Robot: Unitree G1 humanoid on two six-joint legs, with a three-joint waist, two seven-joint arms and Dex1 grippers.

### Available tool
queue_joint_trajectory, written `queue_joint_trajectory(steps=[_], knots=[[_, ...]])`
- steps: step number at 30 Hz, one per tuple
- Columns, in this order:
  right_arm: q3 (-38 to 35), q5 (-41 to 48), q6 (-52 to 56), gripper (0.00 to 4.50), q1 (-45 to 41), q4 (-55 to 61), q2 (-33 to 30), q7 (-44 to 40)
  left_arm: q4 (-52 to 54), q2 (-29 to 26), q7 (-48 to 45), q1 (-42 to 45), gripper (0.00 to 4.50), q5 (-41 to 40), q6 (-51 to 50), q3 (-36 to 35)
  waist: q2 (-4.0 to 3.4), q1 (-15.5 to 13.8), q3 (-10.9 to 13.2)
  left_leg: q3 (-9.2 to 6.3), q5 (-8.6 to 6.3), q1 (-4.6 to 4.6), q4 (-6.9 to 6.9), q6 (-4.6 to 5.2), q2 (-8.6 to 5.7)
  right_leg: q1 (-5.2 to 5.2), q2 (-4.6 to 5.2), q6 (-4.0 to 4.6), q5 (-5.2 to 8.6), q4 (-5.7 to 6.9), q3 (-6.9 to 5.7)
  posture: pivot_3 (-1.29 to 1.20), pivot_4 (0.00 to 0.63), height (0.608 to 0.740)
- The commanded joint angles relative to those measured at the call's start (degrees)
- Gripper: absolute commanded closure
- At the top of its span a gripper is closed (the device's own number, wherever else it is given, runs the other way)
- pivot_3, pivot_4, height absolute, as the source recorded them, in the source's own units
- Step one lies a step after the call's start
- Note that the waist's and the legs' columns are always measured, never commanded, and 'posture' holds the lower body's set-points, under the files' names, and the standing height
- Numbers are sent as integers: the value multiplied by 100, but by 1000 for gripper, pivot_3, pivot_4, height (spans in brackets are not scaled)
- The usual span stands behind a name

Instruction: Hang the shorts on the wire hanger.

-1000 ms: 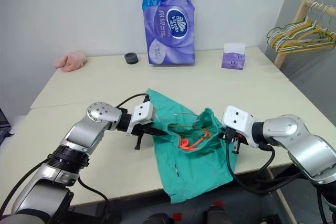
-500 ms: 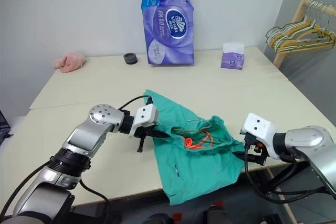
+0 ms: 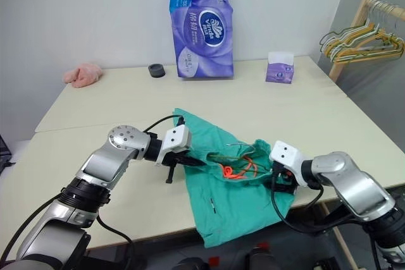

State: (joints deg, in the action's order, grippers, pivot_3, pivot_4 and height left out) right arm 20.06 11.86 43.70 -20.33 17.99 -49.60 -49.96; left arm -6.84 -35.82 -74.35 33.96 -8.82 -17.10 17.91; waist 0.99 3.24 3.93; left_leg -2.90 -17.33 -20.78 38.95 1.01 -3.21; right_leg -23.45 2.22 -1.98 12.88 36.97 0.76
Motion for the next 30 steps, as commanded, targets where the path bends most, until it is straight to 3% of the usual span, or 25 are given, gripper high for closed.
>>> queue_joint_trajectory(steps=[1, 4, 12, 17, 20, 28, 30], knots=[[168, -277, -234, 864, -202, -211, 167, -27, 253, 11, 46, 97, 4500, -108, -69, -157, -1, 0, 0, 0, 0, 0, 0, 0, 0, 0, 0, 0, 0, 0, 0, -133, 35, 740], [204, -364, -308, 1659, -219, -255, 212, -104, 267, 21, 60, 102, 4500, -153, -124, -196, -1, -2, 0, -1, 0, -1, 0, 0, -1, -1, 0, 0, 0, 1, 0, -133, 35, 740], [-57, -303, -253, 4412, -153, 58, 163, -251, 221, 175, 200, 118, 4500, -481, -387, -478, -1, -2, 0, -1, 0, 0, 0, 0, -1, -1, 1, 0, 0, 1, 0, -136, 30, 740], [-492, 73, 106, 4467, -158, 480, 142, -419, -112, 338, 367, 176, 4500, -669, -475, -797, -2, -2, -2, -3, 0, -1, 0, -1, -1, -3, 1, 0, -1, 2, -1, -137, 29, 740], [-668, 223, 282, 4500, -105, 723, 62, -508, -366, 297, 317, 228, 3842, -604, -343, -834, -2, -1, -2, -5, 0, -1, 0, -1, -1, -3, 2, 0, -1, 2, -3, -137, 29, 740], [-1084, 573, 464, 4500, 146, 1165, -399, -683, -1042, 260, 145, 610, 1486, -982, -496, -1302, -1, -21, -2, -5, -1, -3, 1, -2, -4, -3, 5, -2, -3, 2, -4, -137, 29, 740], [-1148, 640, 469, 4500, 193, 1198, -494, -706, -1081, 117, -162, 641, 1486, -1064, -671, -1272, -1, -7, -2, -5, -1, -3, 1, -2, -4, -4, 5, -2, -2, 1, -4, -137, 29, 740]])
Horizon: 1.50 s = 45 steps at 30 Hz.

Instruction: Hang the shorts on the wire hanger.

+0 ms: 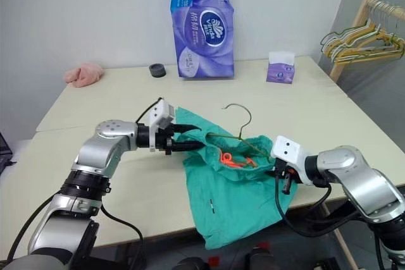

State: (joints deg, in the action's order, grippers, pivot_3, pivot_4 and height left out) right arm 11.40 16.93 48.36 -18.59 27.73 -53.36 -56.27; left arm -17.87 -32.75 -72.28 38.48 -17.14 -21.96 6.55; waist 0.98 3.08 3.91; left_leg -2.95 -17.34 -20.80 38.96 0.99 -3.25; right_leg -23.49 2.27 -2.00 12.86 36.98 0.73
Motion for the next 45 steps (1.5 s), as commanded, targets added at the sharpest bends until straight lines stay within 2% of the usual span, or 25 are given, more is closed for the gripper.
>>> queue_joint_trajectory(steps=[1, 10, 15, 18, 21, 28, 29, 38, 45], knots=[[-313, 171, 6, 4500, 39, 246, -168, -89, -24, -276, -525, 212, 1486, -232, -202, -101, 0, 14, 0, 0, 0, 0, -1, 0, 0, 0, 0, 0, 0, 1, 0, -137, 29, 740], [-514, 364, -45, 4500, 181, 316, -520, -220, -334, -663, -1382, 274, 1486, 155, 259, 292, -2, 17, -2, 3, -1, 0, 0, -1, 0, -1, 0, 0, 0, 0, 3, -162, 17, 740], [-592, 447, -38, 4500, 246, 382, -620, -233, -357, -610, -1519, 188, 1486, 291, 503, 397, -1, 20, -2, 2, -1, 0, 0, -1, 0, -1, 0, 0, 0, 0, 2, -166, 16, 740], [-600, 480, -33, 4500, 259, 409, -643, -233, -644, -456, -1282, 210, 1486, 538, 926, 475, -1, 17, -3, 3, -1, 0, 0, -1, 0, -2, 0, 0, 0, 0, 3, -164, 16, 740], [-606, 520, -29, 4500, 267, 451, -661, -241, -1114, -230, -929, 295, 2102, 811, 1446, 484, 0, 11, -4, 3, -1, 0, 0, -1, 0, -1, 1, 0, 0, 1, 2, -165, 16, 740], [-640, 589, -9, 4500, 328, 541, -716, -242, -1765, 18, -711, 481, 4282, 1014, 2208, 382, 1, 18, -5, 3, -1, -1, 0, -2, 1, -2, 1, 0, -1, 0, 3, -170, 15, 740], [-655, 597, -6, 4500, 344, 548, -724, -247, -1819, 33, -711, 510, 4469, 1015, 2270, 369, 1, 17, -5, 3, -1, -2, 0, -2, 0, -2, 1, 0, -1, 0, 3, -171, 14, 740], [-937, 643, -101, 4500, 718, 525, -996, -363, -2339, -42, -547, 785, 4469, 1141, 2660, 281, 4, 16, -7, 4, -1, -2, 0, -1, 0, -2, 2, -1, -2, 0, 2, -164, 13, 740], [-926, 720, -59, 4500, 731, 606, -910, -231, -2162, 8, -588, 638, 4469, 1136, 2622, 315, 4, 18, -8, 4, -1, -2, 0, -1, 1, -2, 1, -2, -2, 2, 2, -165, 15, 740]])
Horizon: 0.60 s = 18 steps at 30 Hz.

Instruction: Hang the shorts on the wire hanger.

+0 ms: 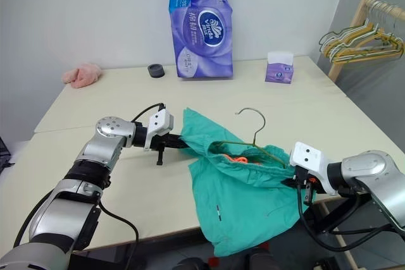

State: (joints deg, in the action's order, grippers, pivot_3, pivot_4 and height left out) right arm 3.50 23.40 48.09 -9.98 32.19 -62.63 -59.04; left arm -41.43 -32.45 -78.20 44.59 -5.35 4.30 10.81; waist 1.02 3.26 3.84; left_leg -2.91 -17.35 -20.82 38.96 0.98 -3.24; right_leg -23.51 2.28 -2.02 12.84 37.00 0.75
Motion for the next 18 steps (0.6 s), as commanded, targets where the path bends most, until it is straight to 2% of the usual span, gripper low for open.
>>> queue_joint_trajectory(steps=[1, 8, 11, 18], knots=[[-109, 79, -19, 4500, -167, 168, 50, 73, 266, -3, -12, -14, 4469, -48, -13, -90, 0, 1, 0, 0, 0, 0, 0, 0, 0, 0, 0, 0, 0, 0, 1, -165, 15, 740], [-86, 105, -6, 4500, -265, 180, 134, 139, 522, -48, -202, -175, 4469, 9, -434, 40, 0, -1, 0, 0, 0, 0, 0, 0, 0, 0, 0, 0, 0, 0, 1, -172, 18, 740], [-108, 115, -5, 4500, -249, 199, 151, 164, 599, -35, -121, -197, 3845, 59, -426, 21, 0, 1, 0, 1, 0, 0, 0, 0, 0, 0, 0, -1, 0, 0, 1, -172, 18, 740], [-163, 173, 32, 4500, -200, 267, 218, 276, 596, 113, 392, -201, 1709, -13, -267, -231, 1, 0, -1, 0, 0, 0, 0, 0, 0, 0, 0, -1, -1, 0, 1, -175, 19, 740]])
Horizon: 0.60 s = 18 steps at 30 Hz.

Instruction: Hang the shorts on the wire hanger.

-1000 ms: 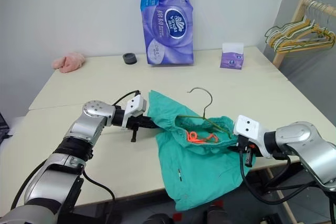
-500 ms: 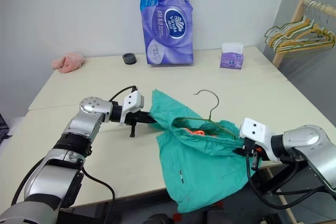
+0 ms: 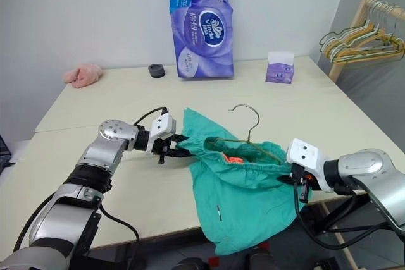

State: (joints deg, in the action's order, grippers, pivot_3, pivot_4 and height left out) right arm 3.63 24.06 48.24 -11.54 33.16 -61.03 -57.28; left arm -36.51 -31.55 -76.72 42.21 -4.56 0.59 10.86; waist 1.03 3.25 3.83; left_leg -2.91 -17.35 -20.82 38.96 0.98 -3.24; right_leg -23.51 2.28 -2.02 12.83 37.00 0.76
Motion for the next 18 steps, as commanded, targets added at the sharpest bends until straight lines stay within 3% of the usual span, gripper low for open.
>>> queue_joint_trajectory(steps=[1, 3, 9, 12, 18], knots=[[-204, 126, 44, 4500, -24, 185, 75, 125, 70, -19, 256, 42, 1408, -124, 78, -280, 1, 2, 0, 0, 0, 0, 0, 0, 0, 0, 0, 0, 0, 0, 0, -176, 19, 740], [-276, 179, 120, 4500, 19, 206, 120, 191, -45, -142, 307, 79, 851, -135, 96, -369, 1, 3, -1, 0, 0, 0, 0, 0, 1, 0, 0, 0, 0, 1, 0, -177, 21, 740], [-1013, 543, 619, 4500, 536, 288, 390, 610, -361, -443, 835, 357, 851, -201, 57, -867, 4, 14, 2, -1, -1, -1, -1, -1, 3, -3, -1, 0, 0, 2, -2, -201, 46, 740], [-1661, 712, 1117, 4500, 958, 344, 641, 1030, 292, -323, 646, 184, 851, -482, -469, -882, 6, -32, 3, -2, -4, -3, 0, 3, -1, 0, 5, -1, -1, -2, -3, -215, 61, 740], [-3380, 704, 3242, 4500, 1535, 538, 1368, 2148, 2326, 340, 671, -231, 851, -1056, -1853, -486, -5, -4, 24, 1, -11, -4, 6, 16, -11, 7, 21, -8, -5, -2, 1, -331, 106, 740]])
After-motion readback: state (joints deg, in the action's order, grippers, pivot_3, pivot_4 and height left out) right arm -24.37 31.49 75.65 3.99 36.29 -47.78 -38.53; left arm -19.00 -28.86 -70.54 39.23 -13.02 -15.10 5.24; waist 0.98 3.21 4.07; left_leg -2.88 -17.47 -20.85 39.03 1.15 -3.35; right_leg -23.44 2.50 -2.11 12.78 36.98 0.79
